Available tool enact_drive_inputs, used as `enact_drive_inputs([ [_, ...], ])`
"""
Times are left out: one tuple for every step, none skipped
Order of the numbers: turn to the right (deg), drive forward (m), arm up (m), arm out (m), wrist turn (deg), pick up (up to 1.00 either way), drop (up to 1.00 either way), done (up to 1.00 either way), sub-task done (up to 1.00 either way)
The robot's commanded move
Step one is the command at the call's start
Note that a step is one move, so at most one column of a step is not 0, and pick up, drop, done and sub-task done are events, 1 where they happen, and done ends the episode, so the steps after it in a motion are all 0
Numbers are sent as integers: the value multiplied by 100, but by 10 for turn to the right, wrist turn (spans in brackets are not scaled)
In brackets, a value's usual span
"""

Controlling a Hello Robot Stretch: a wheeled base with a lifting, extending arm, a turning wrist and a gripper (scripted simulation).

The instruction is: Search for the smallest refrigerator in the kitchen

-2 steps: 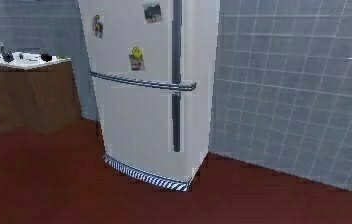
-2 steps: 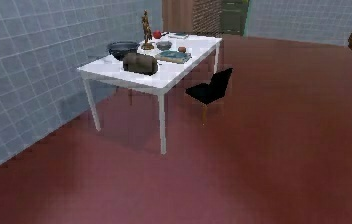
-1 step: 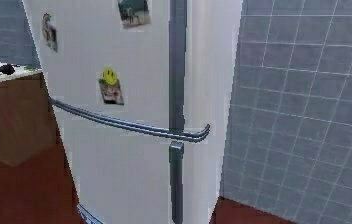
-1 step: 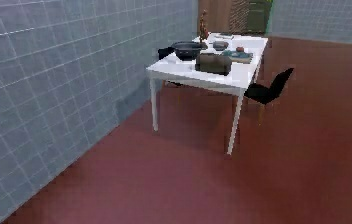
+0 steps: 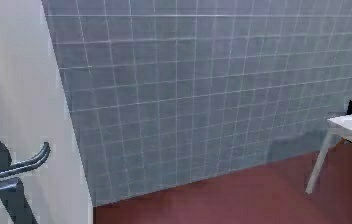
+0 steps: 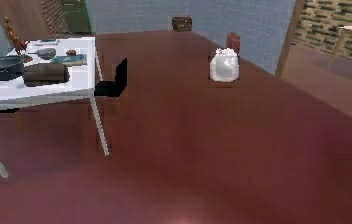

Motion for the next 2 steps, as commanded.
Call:
enact_drive_inputs([
  [450,0,0,0,0,0,0,0,0],
  [450,0,0,0,0,0,0,0,0],
])
